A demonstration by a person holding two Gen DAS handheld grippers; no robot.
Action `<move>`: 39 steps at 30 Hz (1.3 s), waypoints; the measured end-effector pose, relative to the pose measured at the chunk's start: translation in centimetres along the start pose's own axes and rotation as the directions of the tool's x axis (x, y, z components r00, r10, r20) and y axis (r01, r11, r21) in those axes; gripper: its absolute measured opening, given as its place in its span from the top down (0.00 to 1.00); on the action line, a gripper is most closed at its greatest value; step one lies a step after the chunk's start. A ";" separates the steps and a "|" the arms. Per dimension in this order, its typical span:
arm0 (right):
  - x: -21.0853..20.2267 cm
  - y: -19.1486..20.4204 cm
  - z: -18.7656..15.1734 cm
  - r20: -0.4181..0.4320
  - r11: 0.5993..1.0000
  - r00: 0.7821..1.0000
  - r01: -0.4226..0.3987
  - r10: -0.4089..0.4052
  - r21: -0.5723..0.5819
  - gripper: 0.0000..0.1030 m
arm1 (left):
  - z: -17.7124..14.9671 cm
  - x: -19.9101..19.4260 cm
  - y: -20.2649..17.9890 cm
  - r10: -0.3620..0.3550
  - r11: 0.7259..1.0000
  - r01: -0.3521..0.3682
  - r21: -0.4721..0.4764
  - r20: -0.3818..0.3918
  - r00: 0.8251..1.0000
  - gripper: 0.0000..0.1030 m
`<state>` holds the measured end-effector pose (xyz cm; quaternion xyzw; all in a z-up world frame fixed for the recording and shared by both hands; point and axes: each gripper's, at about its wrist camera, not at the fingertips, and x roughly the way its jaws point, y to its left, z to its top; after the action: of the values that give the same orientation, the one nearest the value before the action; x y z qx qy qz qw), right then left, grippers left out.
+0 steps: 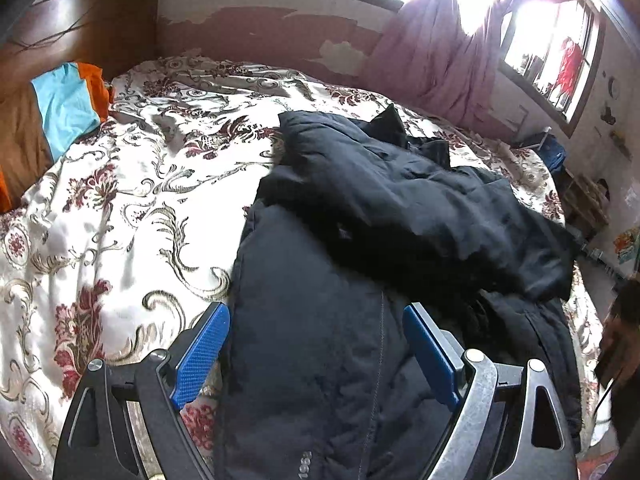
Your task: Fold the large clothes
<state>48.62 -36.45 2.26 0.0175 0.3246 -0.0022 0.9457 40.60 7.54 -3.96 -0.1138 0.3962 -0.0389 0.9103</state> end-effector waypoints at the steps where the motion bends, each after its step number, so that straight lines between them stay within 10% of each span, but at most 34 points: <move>1: 0.8 0.0 0.2 -0.026 1.000 1.000 0.009 -0.009 -0.004 0.97 | 0.2 0.2 -0.1 0.010 1.000 -0.010 0.002 0.002 1.000 0.15; 6: 4.3 1.4 0.0 -0.072 0.997 0.997 0.036 -0.041 -0.064 0.94 | 3.1 2.7 -0.8 0.037 0.999 -0.037 -0.007 0.016 0.999 0.15; 15: 8.9 7.5 -0.2 -0.166 0.961 0.958 -0.254 0.234 -0.113 0.87 | 9.4 9.2 -7.3 -0.007 0.991 0.001 0.130 0.048 0.999 0.15; 22: 13.8 8.7 -3.1 -0.298 0.931 0.909 -0.342 0.292 -0.131 0.87 | 9.2 15.0 -12.0 0.023 0.956 -0.010 0.295 -0.039 0.999 0.13; 27: 15.4 8.4 -4.5 -0.315 0.923 0.890 -0.374 0.330 -0.088 0.87 | 7.1 17.3 -13.8 0.133 0.867 -0.101 0.488 -0.030 0.991 0.08; 37: 16.6 7.6 -3.7 -0.351 0.913 0.858 -0.408 0.374 -0.023 0.85 | 7.4 18.9 -13.6 0.149 0.863 -0.085 0.498 -0.090 0.985 0.03; 39: 16.3 7.0 -2.5 -0.379 0.905 0.836 -0.425 0.397 0.012 0.66 | 8.5 18.4 -13.1 0.054 0.881 0.033 0.473 -0.168 0.984 0.02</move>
<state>60.11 -29.24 -9.51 0.0525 0.4866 0.2161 0.8449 59.59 -6.61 -8.36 0.1180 0.4542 -0.1394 0.8720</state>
